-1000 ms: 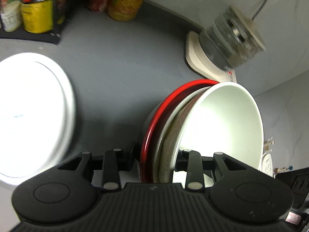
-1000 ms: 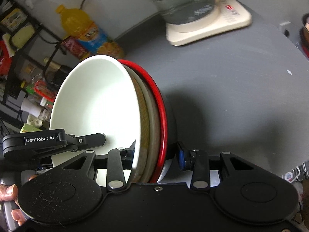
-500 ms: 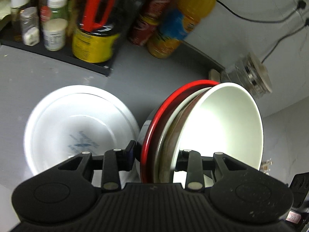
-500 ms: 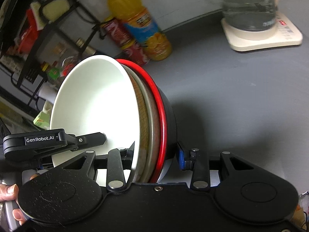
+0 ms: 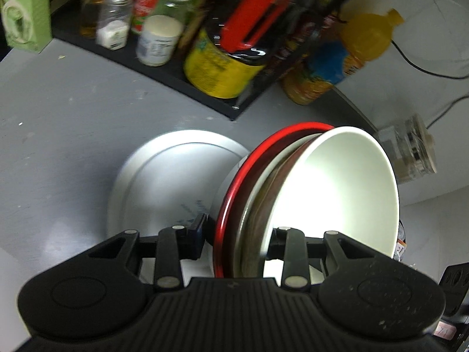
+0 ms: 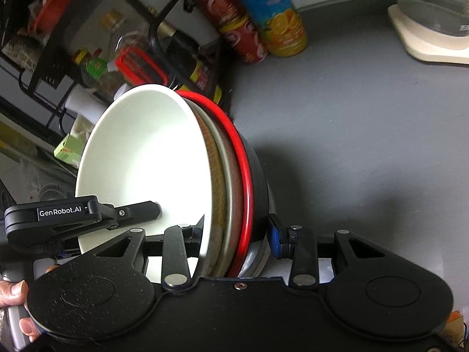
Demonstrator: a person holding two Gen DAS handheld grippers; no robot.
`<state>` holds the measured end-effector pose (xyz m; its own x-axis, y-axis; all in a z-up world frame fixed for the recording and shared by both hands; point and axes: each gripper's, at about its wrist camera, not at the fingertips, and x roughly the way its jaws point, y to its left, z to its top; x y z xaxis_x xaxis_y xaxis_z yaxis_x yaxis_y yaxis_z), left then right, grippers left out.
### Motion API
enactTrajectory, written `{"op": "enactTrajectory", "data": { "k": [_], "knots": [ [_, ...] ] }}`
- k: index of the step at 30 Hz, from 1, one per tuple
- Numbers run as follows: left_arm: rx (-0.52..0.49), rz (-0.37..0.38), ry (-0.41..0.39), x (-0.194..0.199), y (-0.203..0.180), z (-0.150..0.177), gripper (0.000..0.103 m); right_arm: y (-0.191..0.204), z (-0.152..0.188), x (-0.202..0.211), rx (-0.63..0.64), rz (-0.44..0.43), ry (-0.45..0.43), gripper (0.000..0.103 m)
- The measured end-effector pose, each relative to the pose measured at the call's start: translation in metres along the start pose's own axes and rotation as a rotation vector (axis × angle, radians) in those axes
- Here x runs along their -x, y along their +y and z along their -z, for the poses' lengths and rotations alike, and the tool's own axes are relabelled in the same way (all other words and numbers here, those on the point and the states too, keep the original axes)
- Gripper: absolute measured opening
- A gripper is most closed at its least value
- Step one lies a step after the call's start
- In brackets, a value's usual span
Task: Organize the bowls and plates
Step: 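Lift the red bowl stack and carry it over the plate stack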
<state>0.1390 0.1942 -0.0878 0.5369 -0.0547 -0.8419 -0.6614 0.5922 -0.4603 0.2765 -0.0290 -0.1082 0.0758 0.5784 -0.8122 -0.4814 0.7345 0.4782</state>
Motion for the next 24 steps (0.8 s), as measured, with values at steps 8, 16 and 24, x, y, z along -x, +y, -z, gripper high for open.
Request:
{"op": "enactTrajectory", "data": {
  "k": [8, 16, 24],
  "knots": [
    [0.028, -0.022, 0.017, -0.003, 0.03, -0.008, 0.034, 0.019, 0.005, -0.021, 0.01, 0.0, 0.042, 0.037],
    [0.029, -0.027, 0.048, -0.012, 0.045, -0.013, 0.034, 0.022, 0.009, -0.035, -0.019, 0.017, 0.067, 0.037],
    [0.014, -0.022, 0.08, -0.02, 0.052, -0.019, 0.034, 0.025, 0.013, -0.044, -0.049, 0.041, 0.066, 0.037]
  ]
}}
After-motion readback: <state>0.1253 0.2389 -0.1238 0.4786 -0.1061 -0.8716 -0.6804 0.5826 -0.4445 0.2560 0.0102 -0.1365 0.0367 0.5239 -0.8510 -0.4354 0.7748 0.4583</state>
